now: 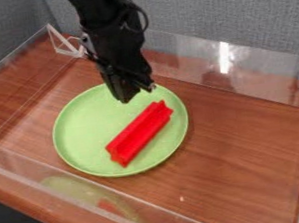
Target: Put the carrot on the green plate
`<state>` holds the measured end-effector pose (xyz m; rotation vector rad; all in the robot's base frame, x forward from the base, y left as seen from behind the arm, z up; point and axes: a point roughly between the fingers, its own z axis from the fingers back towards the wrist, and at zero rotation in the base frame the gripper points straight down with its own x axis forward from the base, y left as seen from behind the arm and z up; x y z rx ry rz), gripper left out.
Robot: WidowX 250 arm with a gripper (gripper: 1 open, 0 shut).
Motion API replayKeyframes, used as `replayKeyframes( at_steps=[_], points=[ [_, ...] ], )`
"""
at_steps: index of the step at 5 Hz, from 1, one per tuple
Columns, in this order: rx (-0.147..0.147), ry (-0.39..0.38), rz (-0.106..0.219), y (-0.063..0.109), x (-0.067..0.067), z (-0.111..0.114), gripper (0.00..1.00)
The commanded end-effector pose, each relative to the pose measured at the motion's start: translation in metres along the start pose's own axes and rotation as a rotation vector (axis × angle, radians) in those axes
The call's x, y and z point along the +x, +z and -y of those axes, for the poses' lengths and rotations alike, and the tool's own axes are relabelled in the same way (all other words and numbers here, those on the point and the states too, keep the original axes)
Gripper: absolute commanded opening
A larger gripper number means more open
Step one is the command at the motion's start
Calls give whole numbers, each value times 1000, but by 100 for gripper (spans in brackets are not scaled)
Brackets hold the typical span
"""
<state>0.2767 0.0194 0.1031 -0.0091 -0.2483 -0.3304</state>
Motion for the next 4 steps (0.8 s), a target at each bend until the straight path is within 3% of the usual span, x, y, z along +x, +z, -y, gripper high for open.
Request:
replayKeyframes(
  at_steps=[1,3,4],
  points=[
    [18,1,33,3,10,-10,0],
    [3,-55,27,-13,25,-9,0],
    [-3,-67,22,-14,24,-14,100]
  ],
)
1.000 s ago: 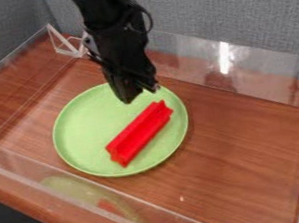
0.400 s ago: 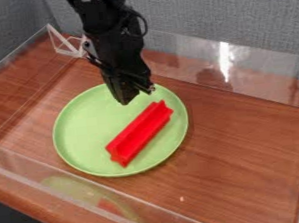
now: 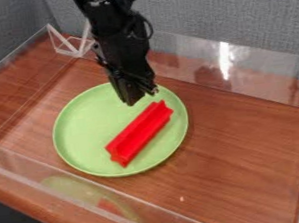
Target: Put the carrot on the green plate
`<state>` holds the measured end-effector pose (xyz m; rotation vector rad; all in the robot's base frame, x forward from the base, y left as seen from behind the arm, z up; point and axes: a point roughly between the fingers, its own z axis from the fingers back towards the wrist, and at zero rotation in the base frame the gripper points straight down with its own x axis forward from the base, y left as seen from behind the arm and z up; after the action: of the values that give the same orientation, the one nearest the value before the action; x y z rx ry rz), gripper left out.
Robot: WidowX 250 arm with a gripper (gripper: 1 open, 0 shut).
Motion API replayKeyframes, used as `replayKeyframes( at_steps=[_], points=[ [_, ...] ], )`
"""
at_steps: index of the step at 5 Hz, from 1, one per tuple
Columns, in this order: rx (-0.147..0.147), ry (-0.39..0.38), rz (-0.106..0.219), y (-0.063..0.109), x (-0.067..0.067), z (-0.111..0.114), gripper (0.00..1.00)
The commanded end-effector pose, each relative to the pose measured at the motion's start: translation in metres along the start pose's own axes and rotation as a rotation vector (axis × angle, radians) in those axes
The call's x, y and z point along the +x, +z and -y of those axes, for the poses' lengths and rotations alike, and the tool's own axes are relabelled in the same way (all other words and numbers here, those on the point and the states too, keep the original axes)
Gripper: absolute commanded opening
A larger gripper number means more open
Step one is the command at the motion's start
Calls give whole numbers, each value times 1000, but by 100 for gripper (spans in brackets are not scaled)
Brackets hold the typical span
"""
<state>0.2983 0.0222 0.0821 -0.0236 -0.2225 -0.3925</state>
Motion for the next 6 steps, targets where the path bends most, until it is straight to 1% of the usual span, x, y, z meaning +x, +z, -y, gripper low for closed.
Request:
replayKeyframes(
  at_steps=[1,2,3,4,6],
  points=[
    [20,-20,41,12,8,-8,100],
    [25,-8,45,9,3,-4,100],
    [18,0,25,-6,-5,3,100],
    [23,11,19,-13,-12,8,100],
    [11,-57,20,-26,-8,5,100]
  ],
)
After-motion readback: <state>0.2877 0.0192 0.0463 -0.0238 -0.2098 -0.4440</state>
